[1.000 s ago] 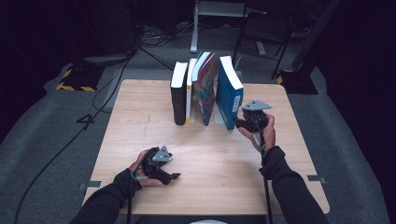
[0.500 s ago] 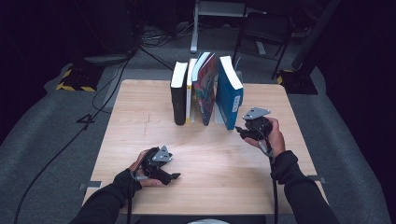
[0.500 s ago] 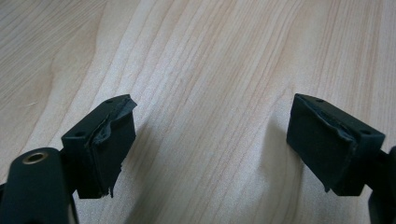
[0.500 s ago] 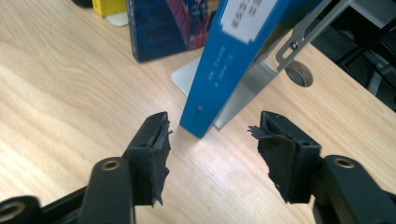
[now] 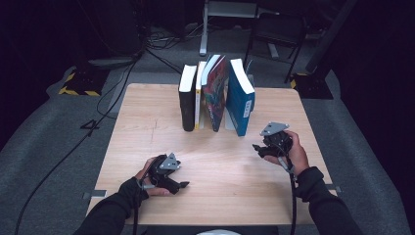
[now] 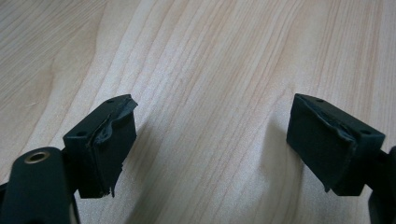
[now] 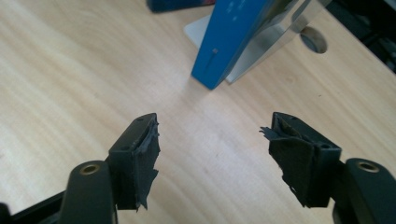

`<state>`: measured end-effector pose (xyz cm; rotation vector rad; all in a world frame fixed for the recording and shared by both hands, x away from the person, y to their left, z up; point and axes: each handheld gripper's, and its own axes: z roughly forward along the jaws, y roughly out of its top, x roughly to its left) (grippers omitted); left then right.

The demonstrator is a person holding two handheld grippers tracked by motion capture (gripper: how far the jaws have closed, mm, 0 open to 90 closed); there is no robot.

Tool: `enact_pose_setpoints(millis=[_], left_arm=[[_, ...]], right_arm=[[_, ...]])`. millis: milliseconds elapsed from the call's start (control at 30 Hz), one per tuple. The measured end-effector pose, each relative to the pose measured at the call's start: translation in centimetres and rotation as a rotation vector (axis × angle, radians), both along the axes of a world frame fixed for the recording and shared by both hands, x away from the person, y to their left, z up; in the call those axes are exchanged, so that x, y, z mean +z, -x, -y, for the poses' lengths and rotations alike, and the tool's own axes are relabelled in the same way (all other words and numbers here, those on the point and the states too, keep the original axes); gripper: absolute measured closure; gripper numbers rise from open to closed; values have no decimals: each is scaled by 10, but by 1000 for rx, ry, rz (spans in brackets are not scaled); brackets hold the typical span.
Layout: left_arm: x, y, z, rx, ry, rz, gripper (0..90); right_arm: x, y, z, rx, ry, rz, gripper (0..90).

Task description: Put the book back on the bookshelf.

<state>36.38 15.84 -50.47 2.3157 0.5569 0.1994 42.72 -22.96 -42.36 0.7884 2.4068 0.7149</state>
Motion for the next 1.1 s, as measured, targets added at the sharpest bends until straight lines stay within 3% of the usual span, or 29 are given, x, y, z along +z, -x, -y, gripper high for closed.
enact_pose_setpoints(millis=[167, 200, 333, 433, 500, 667, 767, 1000, 1100], left_arm=[[0, 0, 0, 2, 0, 0, 161], [0, 0, 0, 2, 0, 0, 161], [0, 0, 0, 2, 0, 0, 161], [0, 0, 0, 2, 0, 0, 161], [0, 0, 0, 2, 0, 0, 161], [0, 0, 0, 2, 0, 0, 161], [0, 0, 0, 1, 0, 0, 161], [0, 0, 0, 2, 0, -1, 161], [0, 0, 0, 2, 0, 0, 161]], right_arm=[[-9, 12, 7, 14, 22, -28, 287], [-11, 14, 10, 22, 15, -57, 266], [-14, 23, 17, 37, 22, -45, 261], [-16, 26, 21, 25, 28, -62, 252], [-19, 30, 25, 23, 31, -41, 253], [-28, 40, 35, 14, 37, -43, 250], [-31, 48, 42, 17, 5, -70, 242], [-39, 64, 51, 37, 1, -34, 216], [-49, 75, 62, 29, -50, -37, 206]])
